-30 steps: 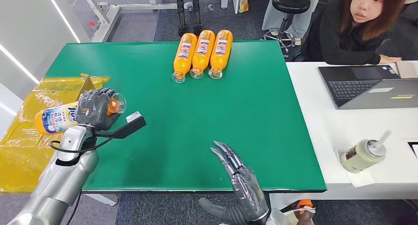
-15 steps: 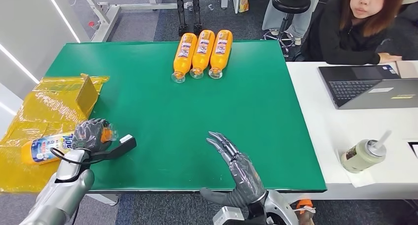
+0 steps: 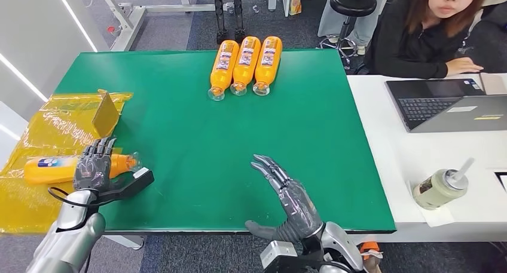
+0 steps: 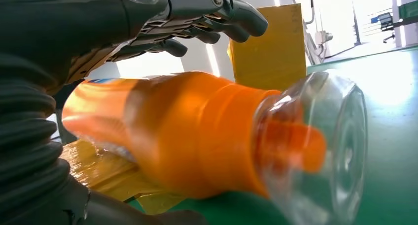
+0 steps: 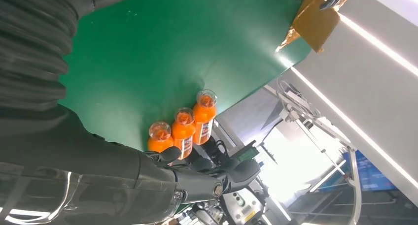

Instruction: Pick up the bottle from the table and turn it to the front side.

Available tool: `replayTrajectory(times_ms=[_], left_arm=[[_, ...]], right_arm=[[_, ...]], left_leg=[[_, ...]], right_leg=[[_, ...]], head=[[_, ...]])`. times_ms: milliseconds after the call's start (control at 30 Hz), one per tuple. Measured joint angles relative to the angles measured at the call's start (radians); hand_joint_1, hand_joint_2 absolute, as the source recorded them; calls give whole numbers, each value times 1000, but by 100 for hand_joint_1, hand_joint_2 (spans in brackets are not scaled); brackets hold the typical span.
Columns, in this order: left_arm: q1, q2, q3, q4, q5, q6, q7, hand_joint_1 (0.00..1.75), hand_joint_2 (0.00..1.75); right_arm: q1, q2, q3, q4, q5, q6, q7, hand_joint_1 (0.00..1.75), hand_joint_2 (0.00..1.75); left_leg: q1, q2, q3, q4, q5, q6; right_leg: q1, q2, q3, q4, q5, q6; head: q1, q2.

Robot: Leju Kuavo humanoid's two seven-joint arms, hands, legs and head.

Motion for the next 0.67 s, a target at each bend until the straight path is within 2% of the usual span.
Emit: replayTrajectory(times_ms=[133,333,433,533,667], left_arm=[[52,1,38,-87,36,-17,-60,0,175],[118,6,76,-217,68,-48,-90,0,175],[161,8,94,-296,159,-76,-158,0,175],[252,2,113,-467,273,-146,-216,0,175],[350,-18,120,-670,330,-197,-234,0,175]], right_arm=[[-10,-7,2,27,-25,-12,-26,0,175],[-16,-17,3,61,-31,-23,-45,0,175],[-16,-22,3,70,-38,-30,-46,0,175],[-12,-26,3,78,-43,-44,-52,0,175],[0,-26,3,80,-13,-57,-41,0,175]], left_leg=[[0,0,0,0,0,0],[0,0,-1,0,0,0],[0,0,0,0,0,0],[0,1,0,0,-1,0],[0,0,-1,0,-1,0]], right_leg=[[0,0,0,0,0,0],[0,0,0,0,0,0],[0,0,0,0,0,0],[0,2,-1,0,0,0],[0,1,-1,-1,-1,0]], head=[[0,0],[0,0],[0,0],[0,0],[0,0]])
